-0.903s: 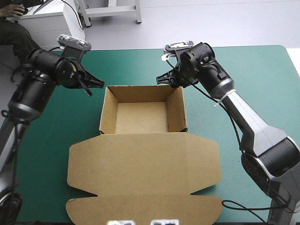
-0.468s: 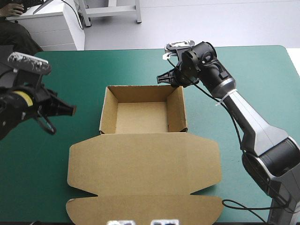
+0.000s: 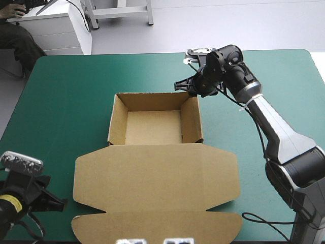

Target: Fold the box

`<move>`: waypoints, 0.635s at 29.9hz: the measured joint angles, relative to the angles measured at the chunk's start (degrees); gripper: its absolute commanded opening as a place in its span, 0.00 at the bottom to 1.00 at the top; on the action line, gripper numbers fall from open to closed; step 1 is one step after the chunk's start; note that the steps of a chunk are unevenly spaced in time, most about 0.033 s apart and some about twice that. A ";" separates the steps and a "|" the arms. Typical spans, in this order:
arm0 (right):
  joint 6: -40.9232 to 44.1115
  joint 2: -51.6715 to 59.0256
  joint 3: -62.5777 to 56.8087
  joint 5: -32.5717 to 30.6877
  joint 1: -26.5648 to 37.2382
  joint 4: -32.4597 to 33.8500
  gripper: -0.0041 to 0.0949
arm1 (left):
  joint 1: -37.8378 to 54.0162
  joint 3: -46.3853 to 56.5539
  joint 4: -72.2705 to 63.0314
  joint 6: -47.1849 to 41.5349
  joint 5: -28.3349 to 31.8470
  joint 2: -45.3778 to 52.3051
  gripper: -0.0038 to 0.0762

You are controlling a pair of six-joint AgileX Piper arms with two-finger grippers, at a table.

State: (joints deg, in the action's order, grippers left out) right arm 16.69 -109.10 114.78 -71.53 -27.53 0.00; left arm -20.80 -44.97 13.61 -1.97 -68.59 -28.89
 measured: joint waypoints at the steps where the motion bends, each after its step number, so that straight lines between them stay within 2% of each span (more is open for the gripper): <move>1: -0.15 -0.43 -0.59 0.00 0.00 -0.41 0.44 | 0.00 1.66 0.00 -0.12 0.00 1.61 0.04; 9: -1.08 -4.84 -2.42 0.33 0.08 -3.12 0.44 | 0.00 10.68 -0.18 -1.65 -0.05 14.52 0.04; 15: -1.08 -7.40 -4.44 0.54 0.07 -3.86 0.44 | 0.00 11.55 -0.24 -1.65 -0.99 17.83 0.04; 17: -1.22 -8.02 -5.60 0.54 0.07 -4.14 0.40 | 0.00 11.55 -0.24 -1.65 -1.36 18.01 0.04; 19: -1.55 -8.46 -6.20 0.54 0.07 -4.38 0.28 | 0.00 11.55 -0.24 -1.67 -1.48 18.01 0.04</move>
State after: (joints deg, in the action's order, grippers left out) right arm 15.15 -117.56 108.58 -70.99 -27.46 -4.38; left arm -20.80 -33.42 13.38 -3.64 -70.07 -10.88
